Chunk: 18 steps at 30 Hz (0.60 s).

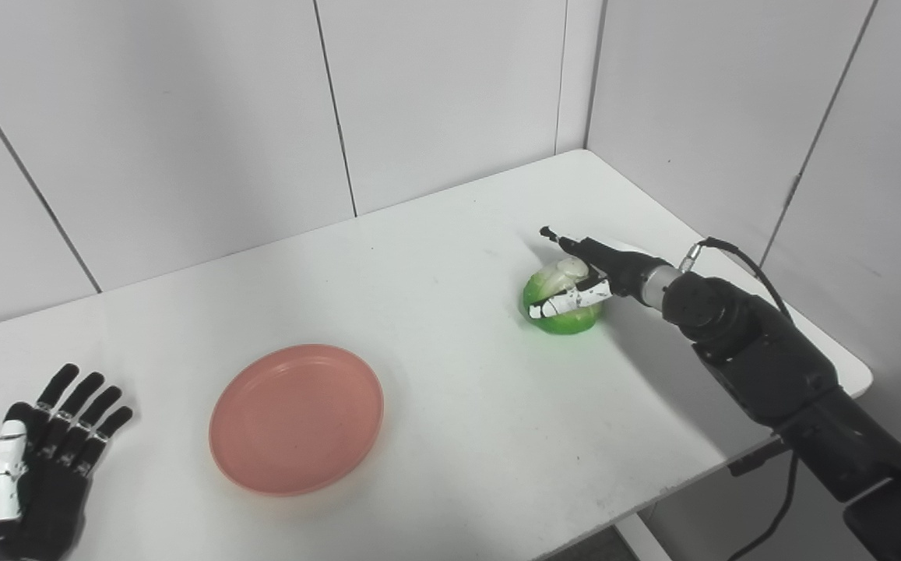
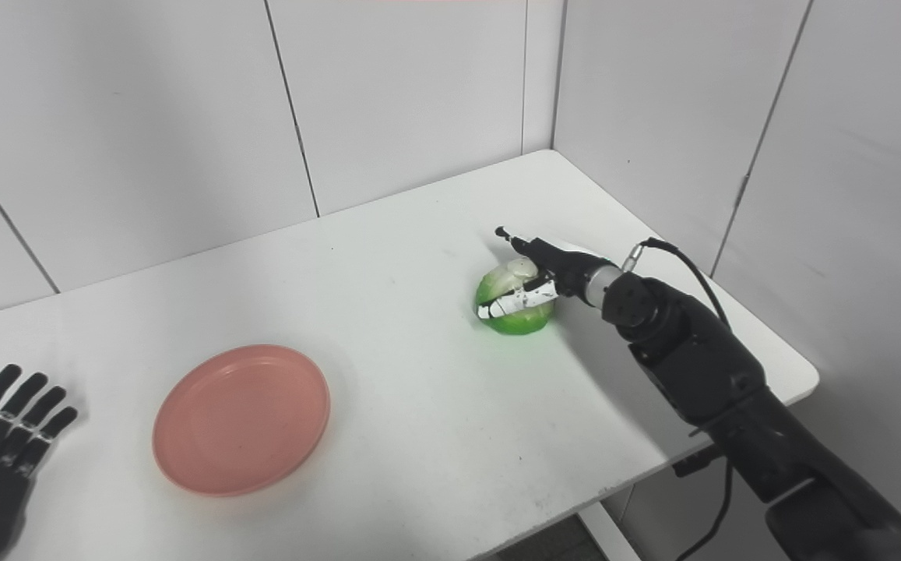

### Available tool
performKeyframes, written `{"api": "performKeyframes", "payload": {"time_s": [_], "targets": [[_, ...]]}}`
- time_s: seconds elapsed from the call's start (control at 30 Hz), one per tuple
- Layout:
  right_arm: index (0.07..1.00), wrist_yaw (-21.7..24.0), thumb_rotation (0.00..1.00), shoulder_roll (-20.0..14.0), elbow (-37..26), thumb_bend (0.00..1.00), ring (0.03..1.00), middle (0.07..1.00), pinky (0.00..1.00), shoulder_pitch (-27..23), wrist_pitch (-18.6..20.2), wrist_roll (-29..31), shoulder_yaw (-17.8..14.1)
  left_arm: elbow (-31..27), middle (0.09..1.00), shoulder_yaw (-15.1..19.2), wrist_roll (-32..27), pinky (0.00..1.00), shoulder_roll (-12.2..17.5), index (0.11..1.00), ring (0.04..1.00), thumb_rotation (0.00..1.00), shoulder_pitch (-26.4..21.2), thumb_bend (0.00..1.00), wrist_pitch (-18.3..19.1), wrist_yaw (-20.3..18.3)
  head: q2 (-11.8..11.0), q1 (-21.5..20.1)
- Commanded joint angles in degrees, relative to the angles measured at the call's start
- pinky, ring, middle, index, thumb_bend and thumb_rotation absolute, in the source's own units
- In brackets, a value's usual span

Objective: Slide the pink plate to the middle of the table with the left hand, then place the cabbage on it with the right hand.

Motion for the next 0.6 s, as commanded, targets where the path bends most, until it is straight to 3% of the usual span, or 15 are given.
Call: {"api": "performKeyframes", "payload": {"time_s": [0.0, 0.17, 0.27, 0.33, 0.5, 0.57], "targets": [[1.000, 0.60, 0.52, -1.95, -2.24, 1.00, 1.000, 1.000, 0.92, -0.81, 0.95, 0.34, -0.84, 2.03, 0.815, -0.64, 1.06, 0.74, -0.56, 0.811, 0.800, 0.75, 3.10, 0.47, 4.90, 2.03, 0.08, 0.06], [1.000, 0.81, 0.52, -2.63, -4.21, 1.00, 1.000, 1.000, 0.91, 0.58, 2.16, 0.52, -1.87, 1.69, 0.816, -0.55, 0.94, 0.75, -0.56, 0.813, 0.802, 0.76, 3.16, 0.46, 5.35, 2.07, 0.06, 0.08], [1.000, -0.62, 0.53, -2.47, -4.40, 1.00, 0.949, 0.994, 0.83, 1.47, 1.60, 0.05, -2.84, 2.38, 0.822, -0.68, 1.05, 0.76, -0.37, 0.821, 0.808, 0.78, 3.03, 0.46, 4.80, 1.37, 0.06, 0.04], [1.000, -0.90, 0.51, -2.07, -3.91, 1.00, 0.961, 0.999, 0.86, 1.71, 1.20, 0.44, -3.30, 2.42, 0.818, -0.60, 1.04, 0.75, -0.44, 0.816, 0.803, 0.77, 3.01, 0.46, 4.94, 1.61, 0.09, 0.07], [1.000, -2.51, 0.48, -0.17, -2.27, 1.00, 0.960, 0.987, 0.90, 2.46, -2.41, 2.84, -4.87, 2.29, 0.814, -0.51, 1.04, 0.75, -0.53, 0.808, 0.799, 0.76, 3.06, 0.46, 4.90, 1.79, 0.23, 0.04], [0.987, -3.00, 0.39, 0.91, -1.46, 1.00, 0.924, 0.954, 0.88, 2.69, -4.27, 4.69, -5.81, 2.09, 0.808, -0.62, 1.27, 0.74, -0.51, 0.804, 0.792, 0.77, 3.11, 0.46, 4.84, 1.90, 0.23, 0.12]]}}
